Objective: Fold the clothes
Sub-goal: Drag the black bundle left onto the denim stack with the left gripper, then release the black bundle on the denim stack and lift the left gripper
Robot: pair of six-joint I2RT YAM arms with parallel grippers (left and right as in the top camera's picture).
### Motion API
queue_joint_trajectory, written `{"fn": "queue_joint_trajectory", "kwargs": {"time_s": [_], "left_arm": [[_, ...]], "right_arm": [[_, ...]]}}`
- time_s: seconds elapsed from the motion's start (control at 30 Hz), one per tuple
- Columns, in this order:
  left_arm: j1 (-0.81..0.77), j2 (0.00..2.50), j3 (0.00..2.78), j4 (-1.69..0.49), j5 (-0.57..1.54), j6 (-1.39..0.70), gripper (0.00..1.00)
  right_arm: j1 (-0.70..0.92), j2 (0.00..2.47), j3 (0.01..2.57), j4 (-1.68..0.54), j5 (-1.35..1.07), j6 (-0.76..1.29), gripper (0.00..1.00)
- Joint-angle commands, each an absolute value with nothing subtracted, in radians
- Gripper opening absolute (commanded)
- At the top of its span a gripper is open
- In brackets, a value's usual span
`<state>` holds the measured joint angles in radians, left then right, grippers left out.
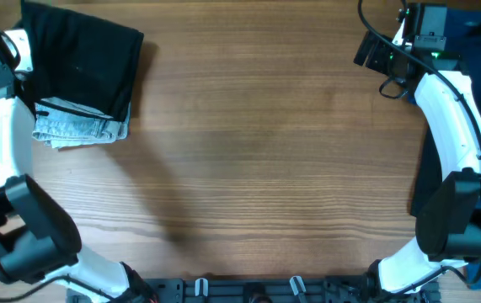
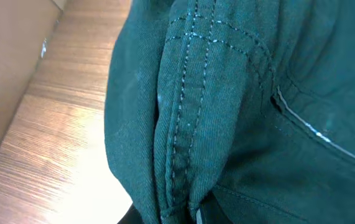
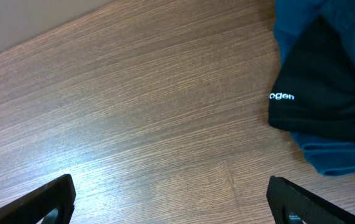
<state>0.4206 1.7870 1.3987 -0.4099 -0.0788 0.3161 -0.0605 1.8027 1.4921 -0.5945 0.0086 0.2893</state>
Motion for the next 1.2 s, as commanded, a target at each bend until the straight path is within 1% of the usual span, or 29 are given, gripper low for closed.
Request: {"fn": "queue_joint_trajectory", "kwargs": {"time_s": [0.0, 0.03, 0.07, 0.1, 0.13, 0.17, 0.27, 0.3, 0.33, 0.37, 0.4, 0.43, 0.47, 0.5, 0.53, 0.57, 0.67, 0.9, 1.07, 1.13, 1.17], "left_arm": [[0.435, 1.851, 1.408, -0.376, -0.083, 0.303, 0.11], [0.435, 1.860, 1.408, -0.375, -0.083, 0.303, 0.20], [0.438, 1.865, 1.408, -0.372, -0.083, 0.303, 0.21], [0.445, 1.867, 1.408, -0.362, -0.083, 0.303, 0.30], [0.458, 1.867, 1.408, -0.345, -0.088, 0.271, 0.73], [0.472, 1.866, 1.408, -0.329, -0.107, 0.210, 0.86], [0.522, 1.827, 1.409, -0.310, -0.124, 0.039, 1.00], [0.535, 1.806, 1.409, -0.310, -0.123, -0.005, 1.00], [0.547, 1.780, 1.409, -0.319, -0.120, -0.058, 0.96], [0.553, 1.761, 1.409, -0.339, -0.076, -0.089, 0.68], [0.554, 1.752, 1.409, -0.364, 0.049, -0.095, 0.22], [0.554, 1.752, 1.408, -0.389, 0.179, -0.097, 0.10], [0.554, 1.754, 1.408, -0.414, 0.293, -0.108, 0.04], [0.552, 1.754, 1.408, -0.451, 0.493, -0.121, 0.04], [0.545, 1.754, 1.408, -0.486, 0.632, -0.121, 0.04], [0.529, 1.754, 1.408, -0.534, 0.657, -0.121, 0.04], [0.473, 1.768, 1.377, -0.596, 0.659, -0.121, 0.04], [0.303, 1.869, 1.271, -0.545, 0.662, -0.120, 0.04], [0.290, 1.980, 1.271, -0.500, 0.659, -0.121, 0.04], [0.281, 1.973, 1.271, -0.505, 0.778, -0.131, 0.04], [0.271, 1.949, 1.271, -0.497, 0.804, -0.169, 0.04]], "right_arm": [[-0.057, 1.809, 1.490, -0.592, 0.027, 0.289, 0.99], [-0.057, 1.809, 1.490, -0.592, 0.027, 0.289, 0.99], [-0.057, 1.809, 1.490, -0.592, 0.027, 0.289, 1.00], [-0.057, 1.809, 1.490, -0.592, 0.027, 0.289, 0.99], [-0.057, 1.809, 1.490, -0.592, 0.027, 0.289, 0.99], [-0.057, 1.809, 1.490, -0.592, 0.027, 0.289, 0.99], [-0.057, 1.809, 1.490, -0.592, 0.027, 0.289, 1.00], [-0.057, 1.809, 1.490, -0.592, 0.027, 0.289, 1.00], [-0.057, 1.809, 1.490, -0.592, 0.027, 0.289, 1.00], [-0.057, 1.809, 1.490, -0.592, 0.027, 0.289, 1.00], [-0.056, 1.809, 1.490, -0.592, 0.027, 0.289, 1.00], [-0.057, 1.809, 1.490, -0.592, 0.027, 0.289, 0.99], [-0.057, 1.809, 1.490, -0.592, 0.027, 0.288, 1.00], [-0.057, 1.809, 1.490, -0.592, 0.027, 0.289, 1.00], [-0.057, 1.809, 1.490, -0.592, 0.027, 0.289, 0.99], [-0.057, 1.809, 1.490, -0.592, 0.027, 0.289, 0.99], [-0.056, 1.809, 1.490, -0.592, 0.027, 0.289, 1.00], [-0.057, 1.809, 1.490, -0.592, 0.027, 0.289, 1.00], [-0.057, 1.809, 1.490, -0.592, 0.027, 0.289, 1.00], [-0.057, 1.809, 1.490, -0.592, 0.027, 0.289, 1.00], [-0.057, 1.809, 1.490, -0.592, 0.027, 0.289, 0.99]]}}
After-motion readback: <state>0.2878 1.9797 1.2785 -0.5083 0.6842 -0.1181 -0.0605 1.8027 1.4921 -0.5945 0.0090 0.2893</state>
